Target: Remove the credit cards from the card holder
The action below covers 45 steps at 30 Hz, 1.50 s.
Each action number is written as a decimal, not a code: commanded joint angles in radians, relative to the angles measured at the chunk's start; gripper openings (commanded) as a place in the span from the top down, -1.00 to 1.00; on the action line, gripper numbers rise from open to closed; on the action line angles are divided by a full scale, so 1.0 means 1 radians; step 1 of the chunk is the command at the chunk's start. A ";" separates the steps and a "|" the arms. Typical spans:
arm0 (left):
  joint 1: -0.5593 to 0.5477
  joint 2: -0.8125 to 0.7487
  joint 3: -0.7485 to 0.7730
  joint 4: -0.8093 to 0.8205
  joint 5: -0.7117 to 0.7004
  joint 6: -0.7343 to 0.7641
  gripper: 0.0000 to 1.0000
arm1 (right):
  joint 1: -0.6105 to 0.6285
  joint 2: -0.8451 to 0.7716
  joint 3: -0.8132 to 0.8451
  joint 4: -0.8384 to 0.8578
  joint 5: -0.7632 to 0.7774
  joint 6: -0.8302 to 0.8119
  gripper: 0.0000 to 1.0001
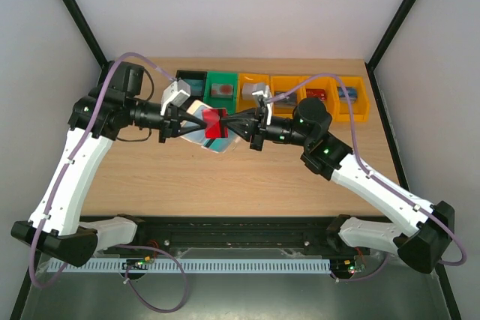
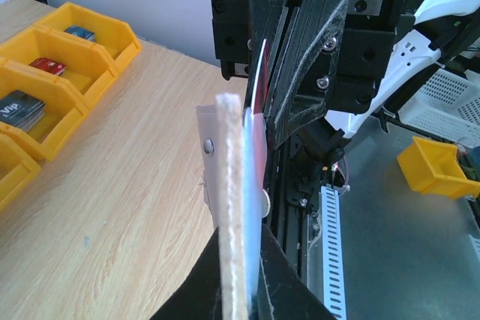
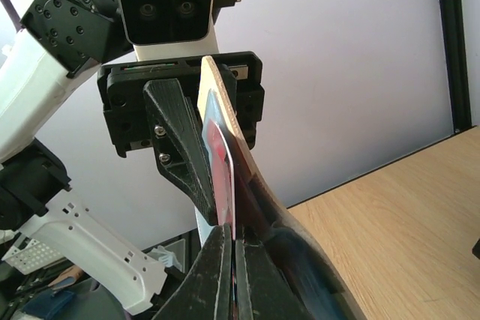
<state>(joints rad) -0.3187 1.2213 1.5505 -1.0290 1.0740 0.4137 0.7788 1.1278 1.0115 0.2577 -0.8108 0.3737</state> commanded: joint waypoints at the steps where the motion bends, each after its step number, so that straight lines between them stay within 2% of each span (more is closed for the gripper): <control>1: 0.013 -0.005 -0.022 0.100 0.026 -0.050 0.95 | 0.003 -0.039 -0.006 -0.064 0.121 -0.024 0.97; 4: 0.026 -0.006 -0.059 0.138 -0.002 -0.095 0.95 | -0.067 -0.074 -0.027 -0.121 0.205 -0.010 0.97; 7: 0.051 -0.005 -0.104 0.183 0.004 -0.140 0.95 | -0.157 -0.085 -0.059 -0.122 0.157 0.049 0.97; 14: 0.120 -0.010 -0.241 0.327 0.032 -0.264 0.95 | -0.248 -0.111 -0.099 -0.107 0.126 0.089 0.97; 17: 0.148 -0.012 -0.388 0.507 0.060 -0.423 0.95 | -0.265 -0.114 -0.099 -0.099 0.110 0.100 0.97; 22: 0.182 0.013 -0.724 0.942 0.043 -0.820 0.95 | -0.270 -0.100 -0.087 -0.120 0.128 0.093 0.97; 27: 0.196 0.084 -0.916 1.133 -0.126 -1.037 0.95 | -0.270 -0.090 -0.098 -0.114 0.130 0.100 0.97; 30: 0.216 0.150 -1.021 1.282 -0.153 -1.153 0.95 | -0.270 -0.084 -0.101 -0.115 0.129 0.099 0.97; 35: 0.237 0.191 -1.048 1.252 -0.242 -1.131 0.95 | -0.270 -0.082 -0.099 -0.118 0.118 0.099 0.97; 40: 0.267 0.211 -1.064 1.099 -0.460 -1.042 0.95 | -0.270 -0.074 -0.092 -0.114 0.112 0.097 0.97; 41: 0.275 0.218 -1.065 1.089 -0.479 -1.029 0.92 | -0.270 -0.073 -0.092 -0.113 0.108 0.098 0.97; 45: 0.282 0.247 -1.049 1.061 -0.509 -0.998 0.60 | -0.270 -0.081 -0.091 -0.115 0.104 0.099 0.97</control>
<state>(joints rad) -0.0463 1.4429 0.4976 0.0906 0.6540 -0.6331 0.5117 1.0527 0.9150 0.1394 -0.6857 0.4648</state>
